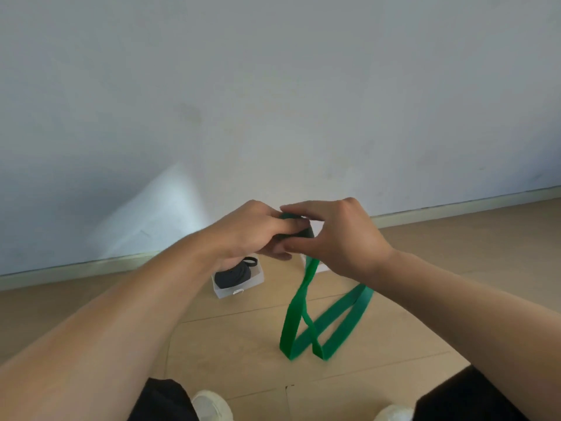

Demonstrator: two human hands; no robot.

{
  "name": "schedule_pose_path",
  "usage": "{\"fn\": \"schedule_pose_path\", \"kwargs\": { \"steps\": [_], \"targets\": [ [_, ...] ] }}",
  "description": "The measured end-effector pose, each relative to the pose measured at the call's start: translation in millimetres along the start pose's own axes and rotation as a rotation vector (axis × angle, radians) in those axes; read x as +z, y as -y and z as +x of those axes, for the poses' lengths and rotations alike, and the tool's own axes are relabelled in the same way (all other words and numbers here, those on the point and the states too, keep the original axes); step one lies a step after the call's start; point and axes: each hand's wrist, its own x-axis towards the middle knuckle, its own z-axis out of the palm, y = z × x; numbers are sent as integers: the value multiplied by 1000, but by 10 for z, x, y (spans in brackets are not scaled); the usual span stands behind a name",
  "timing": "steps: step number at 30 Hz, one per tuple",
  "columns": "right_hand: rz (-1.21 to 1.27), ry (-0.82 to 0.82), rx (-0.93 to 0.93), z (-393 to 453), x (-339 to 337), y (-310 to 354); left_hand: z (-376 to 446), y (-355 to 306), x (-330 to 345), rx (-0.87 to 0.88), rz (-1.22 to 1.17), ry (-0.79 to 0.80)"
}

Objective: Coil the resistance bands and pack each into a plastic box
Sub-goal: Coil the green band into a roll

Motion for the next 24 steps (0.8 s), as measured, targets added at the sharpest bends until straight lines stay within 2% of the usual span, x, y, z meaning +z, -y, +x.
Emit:
{"fn": "schedule_pose_path", "kwargs": {
  "steps": [5, 8, 10, 13, 15, 17, 19, 21, 24],
  "targets": [
    [55, 73, -8, 34, 74, -119, 187, 228, -80, -65, -68, 160],
    [-87, 80, -30, 135, 129, -183, 295, 297, -28, -135, -153, 150],
    [-219, 78, -30, 242, 163, -247, 355, 355, 32, -175, -216, 48],
    [-469, 124, -69, 358, 229, -302, 427, 448, 145, -90, -9, -274],
    [-552, 153, -102, 380, 297, -328, 426, 468, 199, -34, 65, -342],
    [-490, 112, -141, 370, 361, -380, 474, 487, 183, -41, 19, -320],
    [-225, 84, -29, 377, 340, -408, 524, 491, 106, -74, -44, -260],
    [-25, 134, 80, 400, 309, -456, 557, 485, 1, -100, -114, -142],
    [105, 169, 121, 398, 283, -480, 580, 525, -112, -110, -237, 24]
  ]
}}
